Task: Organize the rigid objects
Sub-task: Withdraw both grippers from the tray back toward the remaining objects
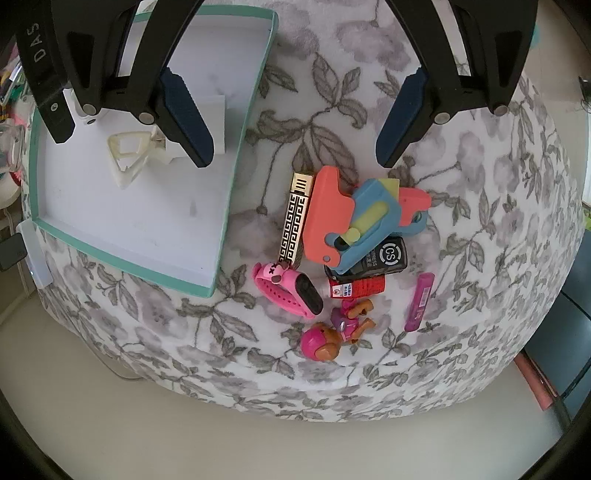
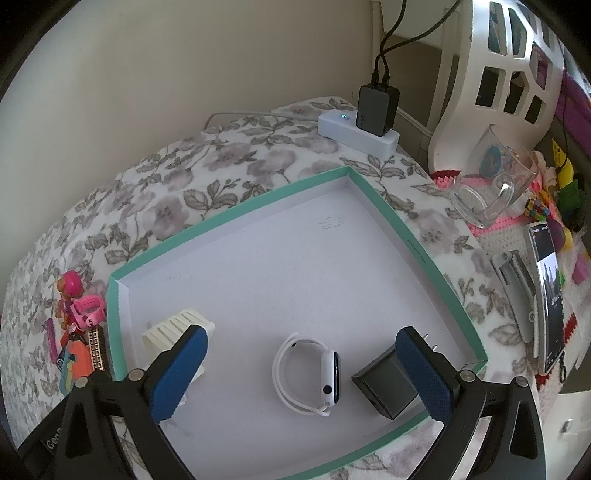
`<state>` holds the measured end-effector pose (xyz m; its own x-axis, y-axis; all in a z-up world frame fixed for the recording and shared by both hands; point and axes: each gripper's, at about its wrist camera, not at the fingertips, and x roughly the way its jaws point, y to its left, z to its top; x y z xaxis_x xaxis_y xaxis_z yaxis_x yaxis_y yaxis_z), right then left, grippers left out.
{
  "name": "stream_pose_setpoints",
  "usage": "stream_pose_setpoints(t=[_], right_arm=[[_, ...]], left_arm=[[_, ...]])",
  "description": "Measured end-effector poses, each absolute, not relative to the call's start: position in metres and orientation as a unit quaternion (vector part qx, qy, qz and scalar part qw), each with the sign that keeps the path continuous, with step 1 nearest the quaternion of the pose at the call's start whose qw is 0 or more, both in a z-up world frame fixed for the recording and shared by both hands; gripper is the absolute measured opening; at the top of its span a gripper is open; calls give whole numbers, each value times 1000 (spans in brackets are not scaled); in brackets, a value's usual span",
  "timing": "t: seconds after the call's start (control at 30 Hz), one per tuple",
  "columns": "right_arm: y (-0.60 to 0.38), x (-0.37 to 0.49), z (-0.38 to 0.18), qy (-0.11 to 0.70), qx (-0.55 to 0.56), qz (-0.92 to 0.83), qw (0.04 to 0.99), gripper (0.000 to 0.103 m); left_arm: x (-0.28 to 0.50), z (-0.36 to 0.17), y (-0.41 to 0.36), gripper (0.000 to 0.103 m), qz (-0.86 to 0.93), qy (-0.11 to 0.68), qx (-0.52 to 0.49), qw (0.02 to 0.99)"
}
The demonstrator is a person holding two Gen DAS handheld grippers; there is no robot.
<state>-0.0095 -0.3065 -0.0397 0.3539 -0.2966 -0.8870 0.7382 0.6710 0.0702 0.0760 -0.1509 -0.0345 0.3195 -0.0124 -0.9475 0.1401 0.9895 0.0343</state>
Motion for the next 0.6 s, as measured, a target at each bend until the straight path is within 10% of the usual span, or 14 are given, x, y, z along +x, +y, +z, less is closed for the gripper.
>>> stream_pose_setpoints(t=[0.6], right_arm=[[-285, 5, -34, 468, 216, -292, 805, 103]], left_arm=[[95, -18, -121, 90, -44, 572, 56, 817]])
